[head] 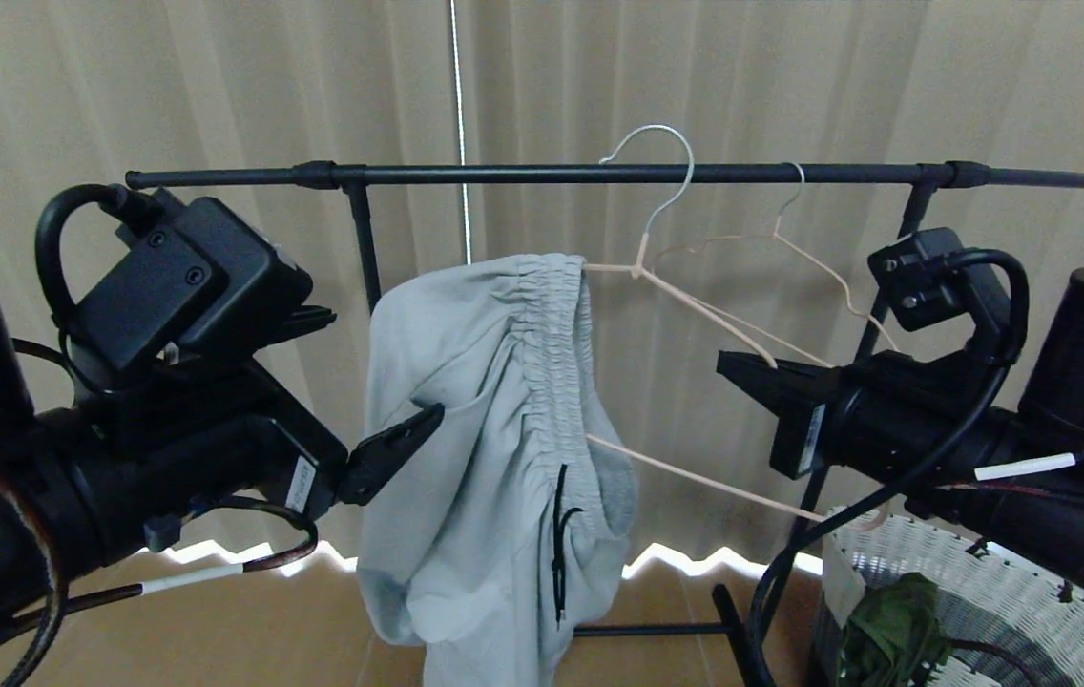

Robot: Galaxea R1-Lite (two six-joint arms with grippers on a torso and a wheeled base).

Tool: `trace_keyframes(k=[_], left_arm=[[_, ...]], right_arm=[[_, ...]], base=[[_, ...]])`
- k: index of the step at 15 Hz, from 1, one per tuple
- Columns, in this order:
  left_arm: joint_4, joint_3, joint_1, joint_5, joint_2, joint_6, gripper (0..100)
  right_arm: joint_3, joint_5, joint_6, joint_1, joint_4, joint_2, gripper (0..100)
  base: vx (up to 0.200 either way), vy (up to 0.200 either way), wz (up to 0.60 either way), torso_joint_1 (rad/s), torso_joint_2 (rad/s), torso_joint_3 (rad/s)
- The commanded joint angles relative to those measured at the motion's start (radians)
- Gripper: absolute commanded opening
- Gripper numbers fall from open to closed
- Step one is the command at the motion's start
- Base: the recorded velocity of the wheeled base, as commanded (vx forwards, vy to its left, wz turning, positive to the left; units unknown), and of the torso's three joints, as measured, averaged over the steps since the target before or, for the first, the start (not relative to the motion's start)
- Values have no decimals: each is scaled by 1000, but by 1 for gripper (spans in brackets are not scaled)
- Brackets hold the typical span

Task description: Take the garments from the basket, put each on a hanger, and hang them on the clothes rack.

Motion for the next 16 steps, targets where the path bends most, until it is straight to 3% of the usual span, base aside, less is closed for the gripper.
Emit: trace_keyframes(k=[1,4,5,9,16], left_arm=[[-2,-5,10,-10,0,20,100],[-14,-33,16,-96,10,89,100],[-14,-54,30,-137,39,156,100],[-12,-110,11,-209,95,282,100],[-15,-162,11,-211,174,301,100]], right_arm=[[32,21,-9,-39,-1,-45,0],[72,83,-44,-88,1,-79,0],[78,110,-53,-99,2,-88,0],[76,152,-81,-97,1,-80,0],[78,231,-122,-59,-4,-85,0]], base=[[0,0,0,0,0,0],[0,0,0,0,0,0],[0,0,0,0,0,0],[0,0,0,0,0,0],[0,0,0,0,0,0]])
